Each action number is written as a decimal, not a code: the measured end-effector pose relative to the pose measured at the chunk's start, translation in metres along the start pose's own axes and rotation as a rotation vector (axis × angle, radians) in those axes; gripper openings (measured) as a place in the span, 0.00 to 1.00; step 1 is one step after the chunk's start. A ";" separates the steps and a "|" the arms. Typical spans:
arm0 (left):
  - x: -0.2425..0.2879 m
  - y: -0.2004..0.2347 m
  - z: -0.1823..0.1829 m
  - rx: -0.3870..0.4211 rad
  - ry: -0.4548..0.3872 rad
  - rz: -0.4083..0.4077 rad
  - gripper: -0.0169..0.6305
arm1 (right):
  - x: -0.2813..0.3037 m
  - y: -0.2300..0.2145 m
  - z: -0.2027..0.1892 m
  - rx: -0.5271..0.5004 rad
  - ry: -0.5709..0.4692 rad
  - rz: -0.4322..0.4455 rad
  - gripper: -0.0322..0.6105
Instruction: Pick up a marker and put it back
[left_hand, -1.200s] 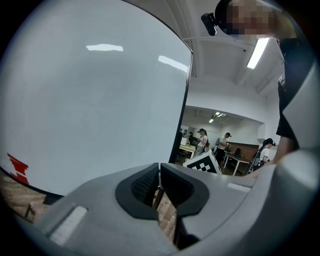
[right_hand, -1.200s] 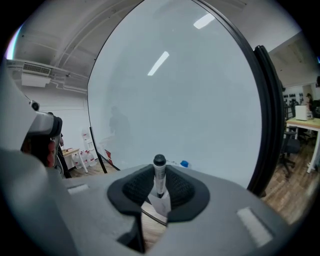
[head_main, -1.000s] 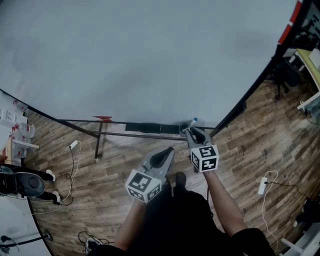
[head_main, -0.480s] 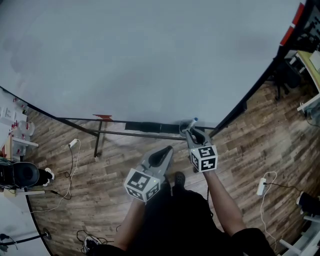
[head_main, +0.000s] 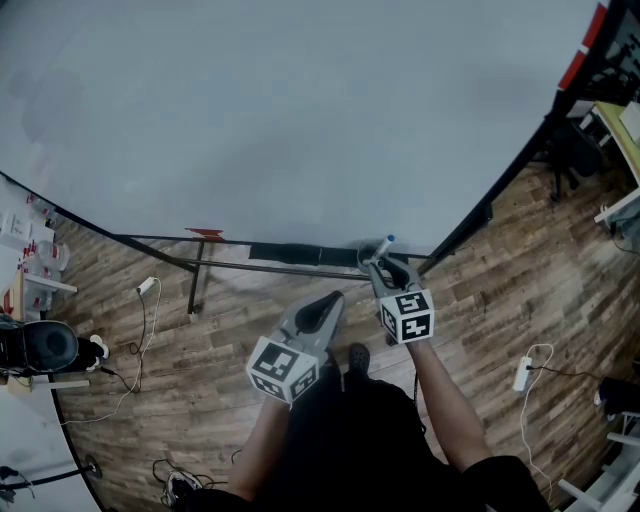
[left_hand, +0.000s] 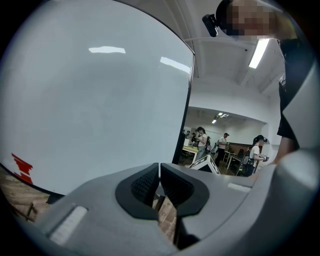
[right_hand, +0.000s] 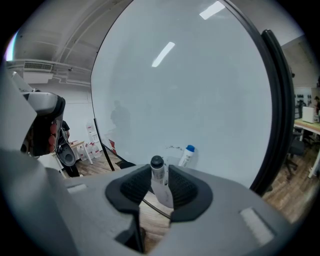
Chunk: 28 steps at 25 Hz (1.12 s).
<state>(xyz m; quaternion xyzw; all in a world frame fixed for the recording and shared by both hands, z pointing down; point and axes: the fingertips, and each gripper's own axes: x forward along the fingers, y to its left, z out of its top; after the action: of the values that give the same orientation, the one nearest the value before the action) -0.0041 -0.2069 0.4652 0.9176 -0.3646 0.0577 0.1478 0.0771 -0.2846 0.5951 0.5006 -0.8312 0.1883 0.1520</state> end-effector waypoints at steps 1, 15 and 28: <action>0.000 0.000 0.000 0.000 -0.001 0.001 0.05 | 0.000 0.000 0.000 0.000 0.001 0.002 0.22; -0.008 -0.006 -0.001 -0.007 -0.010 0.026 0.05 | -0.012 0.003 0.003 -0.005 -0.026 0.035 0.24; -0.034 -0.006 -0.009 -0.020 -0.007 0.040 0.05 | -0.035 0.014 0.012 0.015 -0.079 0.010 0.24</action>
<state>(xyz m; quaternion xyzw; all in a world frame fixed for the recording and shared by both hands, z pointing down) -0.0247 -0.1775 0.4655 0.9088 -0.3840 0.0536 0.1543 0.0799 -0.2571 0.5667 0.5047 -0.8376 0.1753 0.1141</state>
